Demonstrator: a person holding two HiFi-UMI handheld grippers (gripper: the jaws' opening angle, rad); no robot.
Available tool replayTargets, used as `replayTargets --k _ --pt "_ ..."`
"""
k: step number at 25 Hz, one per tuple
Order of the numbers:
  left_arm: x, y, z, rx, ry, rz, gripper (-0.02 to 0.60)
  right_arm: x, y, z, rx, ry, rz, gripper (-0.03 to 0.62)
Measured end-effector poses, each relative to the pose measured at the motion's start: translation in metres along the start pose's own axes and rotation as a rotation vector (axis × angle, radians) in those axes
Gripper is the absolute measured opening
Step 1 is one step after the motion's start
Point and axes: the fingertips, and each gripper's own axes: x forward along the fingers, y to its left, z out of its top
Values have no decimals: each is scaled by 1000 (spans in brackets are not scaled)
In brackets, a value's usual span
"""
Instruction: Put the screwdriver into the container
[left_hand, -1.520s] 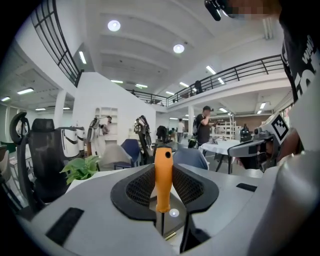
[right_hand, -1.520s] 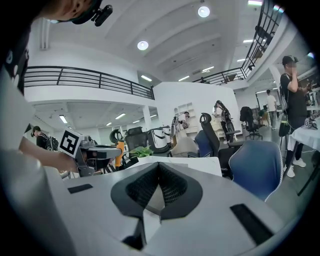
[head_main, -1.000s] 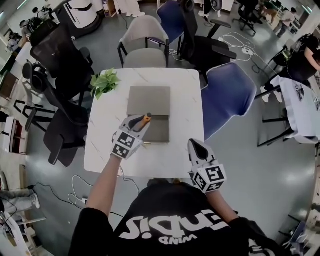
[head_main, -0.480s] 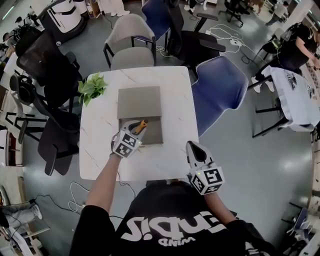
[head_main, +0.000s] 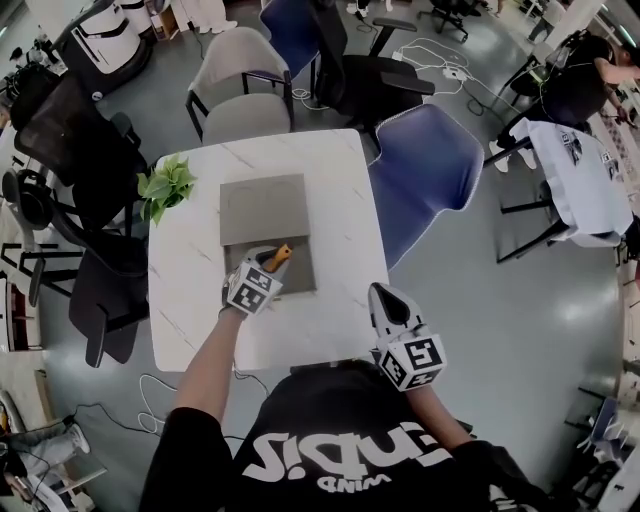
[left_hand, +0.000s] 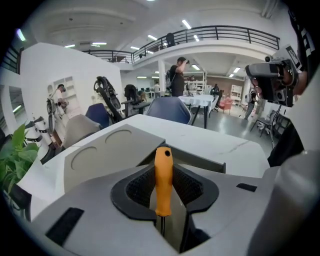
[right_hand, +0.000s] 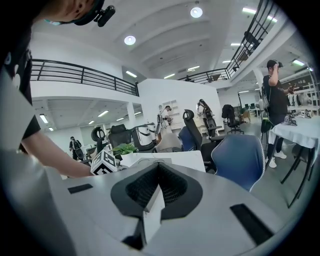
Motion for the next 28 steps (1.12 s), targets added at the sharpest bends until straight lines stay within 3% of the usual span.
replayTargets --k 28 --pt "38 -5 -15 -76 126 -80 124 8 -7 -6 11 30 -28 12"
